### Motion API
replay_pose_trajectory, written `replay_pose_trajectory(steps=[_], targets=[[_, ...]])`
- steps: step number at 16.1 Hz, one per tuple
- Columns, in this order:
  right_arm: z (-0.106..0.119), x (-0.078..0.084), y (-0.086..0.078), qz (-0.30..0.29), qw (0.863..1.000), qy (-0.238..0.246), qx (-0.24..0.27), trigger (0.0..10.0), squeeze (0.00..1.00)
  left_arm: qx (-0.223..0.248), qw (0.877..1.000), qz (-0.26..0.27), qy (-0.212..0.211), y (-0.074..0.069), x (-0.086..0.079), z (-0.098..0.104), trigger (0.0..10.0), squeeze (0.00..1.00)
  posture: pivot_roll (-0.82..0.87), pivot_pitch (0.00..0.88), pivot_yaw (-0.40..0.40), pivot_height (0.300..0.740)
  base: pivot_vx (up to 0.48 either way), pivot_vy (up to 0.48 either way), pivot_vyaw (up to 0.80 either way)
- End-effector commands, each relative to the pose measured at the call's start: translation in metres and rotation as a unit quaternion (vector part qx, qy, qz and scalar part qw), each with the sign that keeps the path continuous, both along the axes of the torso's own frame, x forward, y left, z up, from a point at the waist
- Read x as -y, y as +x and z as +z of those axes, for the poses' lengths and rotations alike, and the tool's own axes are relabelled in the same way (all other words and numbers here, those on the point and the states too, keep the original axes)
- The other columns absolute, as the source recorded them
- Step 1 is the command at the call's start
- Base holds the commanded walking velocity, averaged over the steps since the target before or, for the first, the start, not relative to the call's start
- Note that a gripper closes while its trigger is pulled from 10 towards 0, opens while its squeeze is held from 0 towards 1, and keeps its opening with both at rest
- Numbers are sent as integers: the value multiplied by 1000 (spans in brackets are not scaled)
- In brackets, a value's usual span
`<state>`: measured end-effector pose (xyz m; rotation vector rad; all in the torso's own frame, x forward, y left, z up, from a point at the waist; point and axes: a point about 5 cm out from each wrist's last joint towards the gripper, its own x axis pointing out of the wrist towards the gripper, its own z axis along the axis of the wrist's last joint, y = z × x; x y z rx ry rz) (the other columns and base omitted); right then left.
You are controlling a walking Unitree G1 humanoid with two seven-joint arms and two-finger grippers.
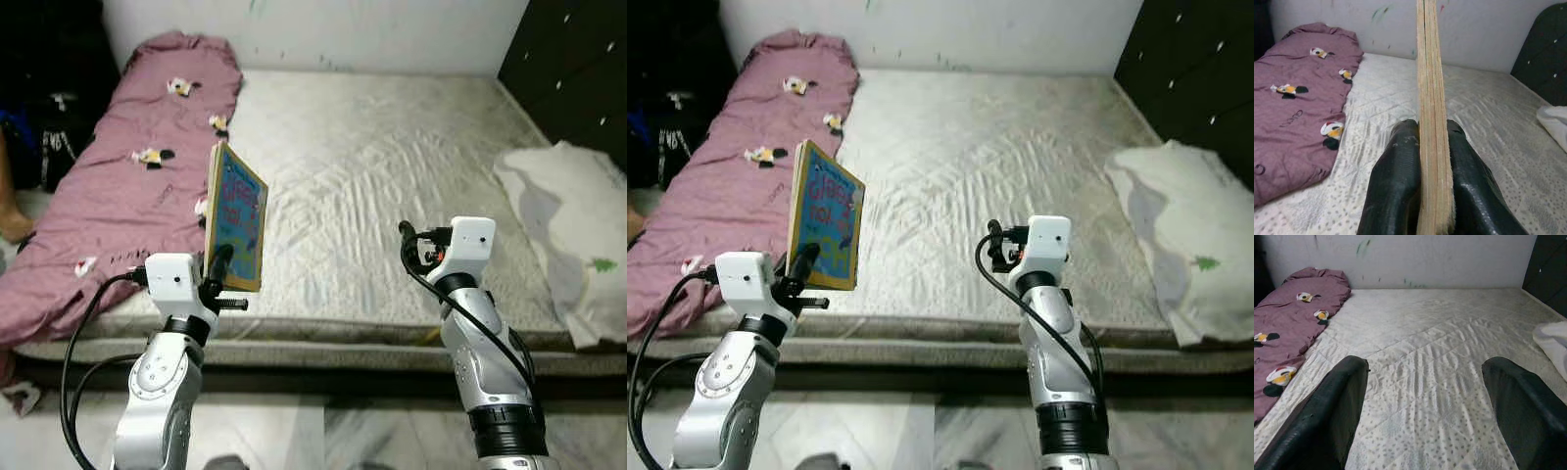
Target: Clean up the room
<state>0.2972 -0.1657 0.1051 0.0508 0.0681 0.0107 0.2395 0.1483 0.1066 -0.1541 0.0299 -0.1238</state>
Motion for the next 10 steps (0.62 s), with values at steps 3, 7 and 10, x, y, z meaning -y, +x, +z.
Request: replay_pose_trajectory(steps=[3,7,10], targets=[[3,-1,1,3,1000,-5,3,10000,0,30,1000,-2,0,1,-1,11,10000,0,-48,0,-20,740,404,0,0],[2,-1,1,3,1000,-6,2,10000,0,26,1000,-2,1,0,-1,9,10000,0,-48,0,-20,740,404,0,0],[0,0,-1,3,1000,-7,-1,10000,0,9,1000,8,8,-2,-4,3,10000,0,-47,0,-21,740,115,0,0]])
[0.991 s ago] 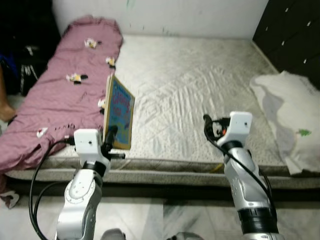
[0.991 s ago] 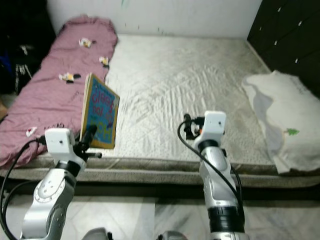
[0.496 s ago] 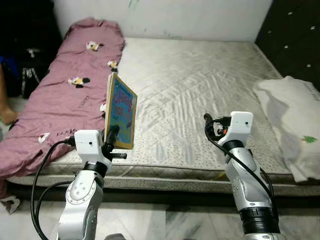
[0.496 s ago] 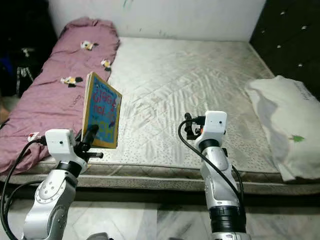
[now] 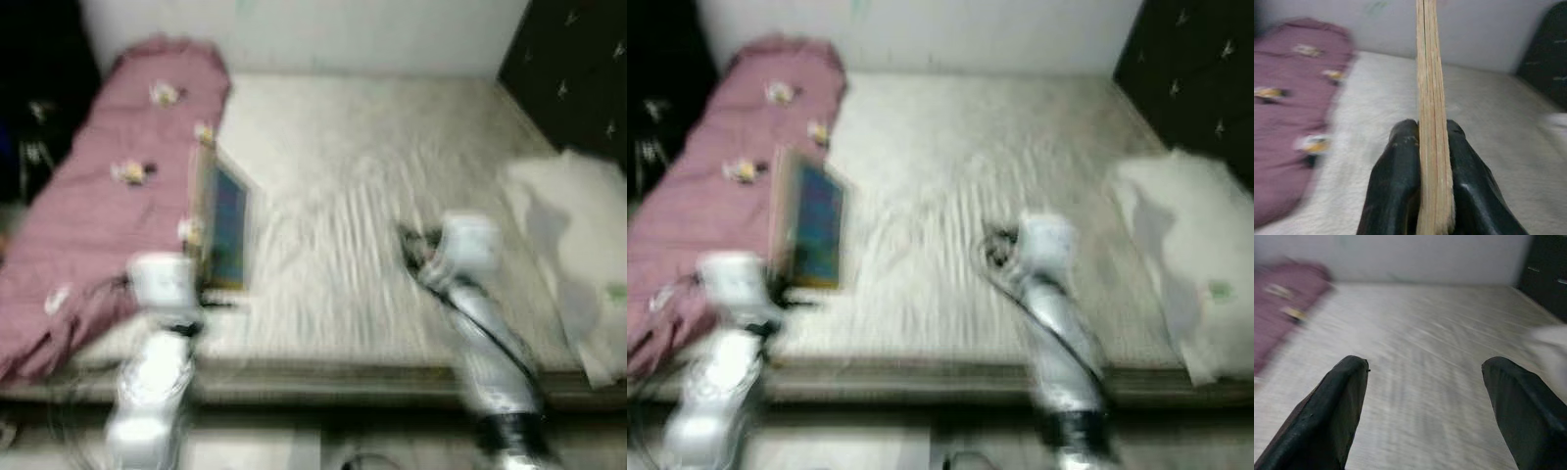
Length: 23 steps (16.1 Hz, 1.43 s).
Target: Clean up the room
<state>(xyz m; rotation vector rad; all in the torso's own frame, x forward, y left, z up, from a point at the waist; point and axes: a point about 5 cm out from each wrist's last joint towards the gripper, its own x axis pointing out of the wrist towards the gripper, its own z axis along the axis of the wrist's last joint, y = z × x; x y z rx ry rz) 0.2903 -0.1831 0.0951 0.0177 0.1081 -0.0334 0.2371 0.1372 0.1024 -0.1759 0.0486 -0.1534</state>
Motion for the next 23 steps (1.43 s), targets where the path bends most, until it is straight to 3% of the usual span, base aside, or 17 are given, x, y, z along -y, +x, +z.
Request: replay_pose_trajectory(steps=[1,5,8,23], targets=[[9,-17,6,24,999,10,18,10000,0,18,999,23,19,0,-15,7,10000,0,-46,0,-19,740,0,0,0],[9,-18,6,23,1000,13,17,10000,0,12,998,49,34,1,-18,7,10000,0,-48,0,-17,740,0,0,-303],[6,-15,3,18,1000,11,14,10000,0,-2,998,53,34,-7,-23,0,10000,0,-47,0,-10,740,0,0,-669],[8,-16,7,24,999,2,21,10000,0,8,998,45,31,-2,-20,5,10000,0,-47,0,-15,740,0,-374,0]])
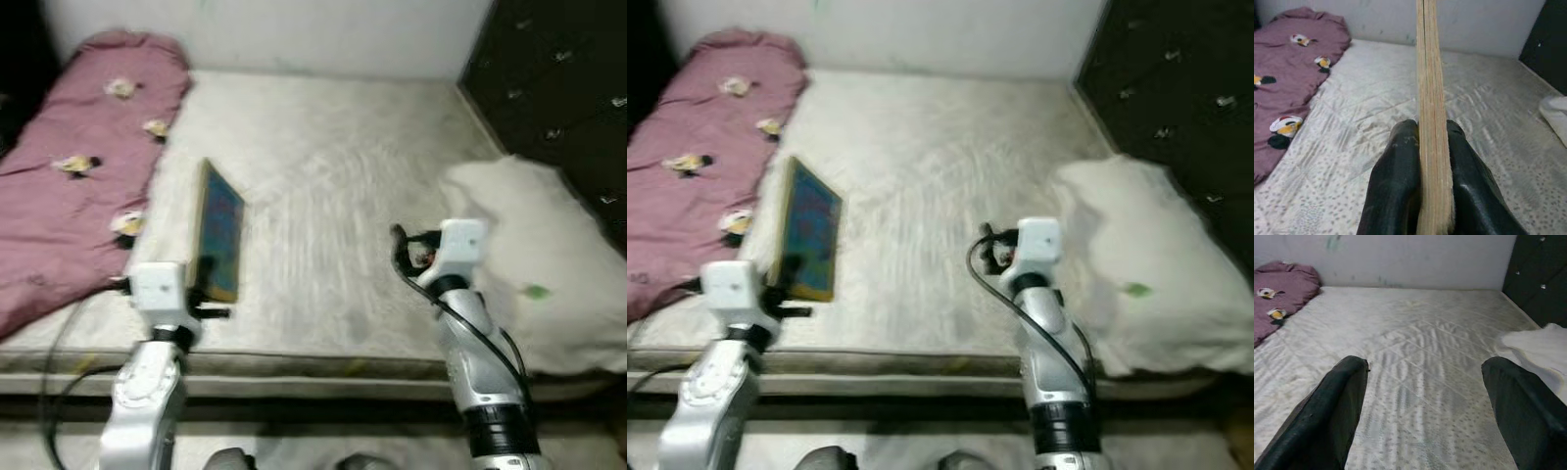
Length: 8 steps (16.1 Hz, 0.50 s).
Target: Clean up the room
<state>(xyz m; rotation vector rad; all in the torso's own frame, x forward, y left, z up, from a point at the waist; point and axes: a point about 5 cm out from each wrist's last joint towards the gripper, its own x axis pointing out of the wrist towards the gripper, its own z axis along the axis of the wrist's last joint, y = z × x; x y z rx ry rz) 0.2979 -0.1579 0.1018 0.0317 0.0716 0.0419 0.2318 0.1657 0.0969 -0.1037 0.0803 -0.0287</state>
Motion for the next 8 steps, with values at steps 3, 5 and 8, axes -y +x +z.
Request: replay_pose_trajectory(steps=[3,5,8], targets=[[2,9,0,-12,1000,-7,3,10000,0,27,999,-17,-7,4,9,11,10000,0,-47,0,-16,740,0,-382,0],[2,9,0,-12,1000,-7,3,10000,0,27,999,-17,-7,4,9,11,10000,0,-47,0,-16,740,0,-382,0],[2,9,0,-12,1000,-7,3,10000,0,27,999,-17,-7,4,9,11,10000,0,-47,0,-16,740,0,-382,0]])
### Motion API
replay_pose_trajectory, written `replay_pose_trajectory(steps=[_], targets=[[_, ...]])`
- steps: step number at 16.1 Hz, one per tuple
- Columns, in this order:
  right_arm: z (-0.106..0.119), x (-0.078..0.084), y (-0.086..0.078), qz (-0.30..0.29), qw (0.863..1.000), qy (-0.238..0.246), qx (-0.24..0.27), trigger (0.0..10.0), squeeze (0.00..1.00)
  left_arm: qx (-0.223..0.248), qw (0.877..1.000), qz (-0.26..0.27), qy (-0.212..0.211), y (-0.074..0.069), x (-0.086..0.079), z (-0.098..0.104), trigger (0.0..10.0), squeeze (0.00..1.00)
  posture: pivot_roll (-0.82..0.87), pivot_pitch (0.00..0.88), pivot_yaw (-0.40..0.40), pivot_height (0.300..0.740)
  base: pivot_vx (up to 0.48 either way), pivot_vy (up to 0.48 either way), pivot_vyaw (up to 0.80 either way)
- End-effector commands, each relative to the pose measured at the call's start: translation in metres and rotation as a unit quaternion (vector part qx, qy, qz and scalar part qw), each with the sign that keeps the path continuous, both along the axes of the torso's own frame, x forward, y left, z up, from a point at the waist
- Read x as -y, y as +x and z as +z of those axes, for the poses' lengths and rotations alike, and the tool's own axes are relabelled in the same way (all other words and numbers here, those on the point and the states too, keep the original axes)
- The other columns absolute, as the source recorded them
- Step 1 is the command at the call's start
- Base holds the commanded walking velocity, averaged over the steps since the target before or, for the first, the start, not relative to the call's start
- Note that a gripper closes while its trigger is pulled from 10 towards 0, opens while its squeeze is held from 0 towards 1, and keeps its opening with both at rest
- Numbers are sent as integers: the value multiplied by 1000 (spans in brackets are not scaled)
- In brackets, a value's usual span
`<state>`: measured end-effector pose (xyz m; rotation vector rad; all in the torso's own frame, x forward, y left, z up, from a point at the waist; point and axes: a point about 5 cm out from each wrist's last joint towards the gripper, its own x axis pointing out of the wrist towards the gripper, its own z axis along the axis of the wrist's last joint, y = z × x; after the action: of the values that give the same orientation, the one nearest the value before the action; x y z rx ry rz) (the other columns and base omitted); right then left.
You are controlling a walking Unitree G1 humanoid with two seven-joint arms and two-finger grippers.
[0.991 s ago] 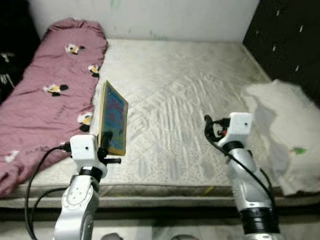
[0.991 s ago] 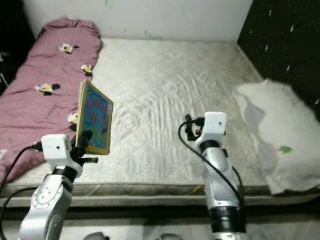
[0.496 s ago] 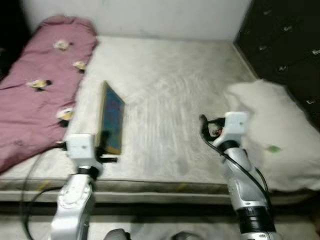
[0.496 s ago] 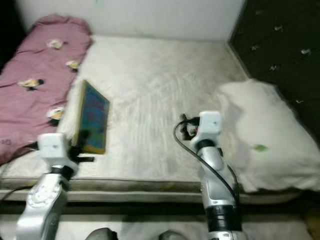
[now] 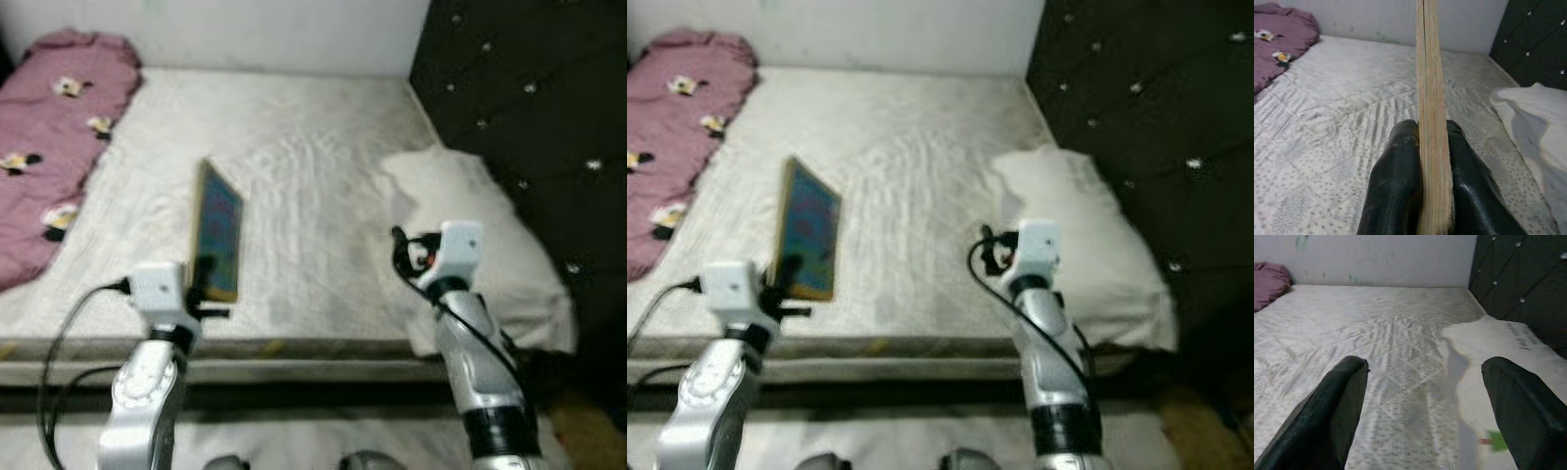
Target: Clean up the room
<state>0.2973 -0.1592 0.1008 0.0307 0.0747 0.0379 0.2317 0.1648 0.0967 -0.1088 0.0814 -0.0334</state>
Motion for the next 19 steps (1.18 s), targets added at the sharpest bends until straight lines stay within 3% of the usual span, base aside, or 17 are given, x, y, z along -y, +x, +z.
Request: replay_pose_trajectory(steps=[1,10,13,19], targets=[[3,8,0,-10,1000,-7,4,10000,0,27,1000,-14,-4,4,8,11,10000,0,-47,0,-16,740,0,-382,0],[3,8,0,-10,1000,-7,4,10000,0,27,1000,-14,-4,4,8,11,10000,0,-47,0,-16,740,0,-382,0],[4,8,3,-7,1000,-11,8,10000,0,46,998,-31,-29,4,10,16,10000,0,-48,0,-22,740,270,0,0],[4,7,2,-4,1000,-9,7,10000,0,35,999,-17,-26,5,9,13,10000,0,-50,0,-21,740,90,0,0]])
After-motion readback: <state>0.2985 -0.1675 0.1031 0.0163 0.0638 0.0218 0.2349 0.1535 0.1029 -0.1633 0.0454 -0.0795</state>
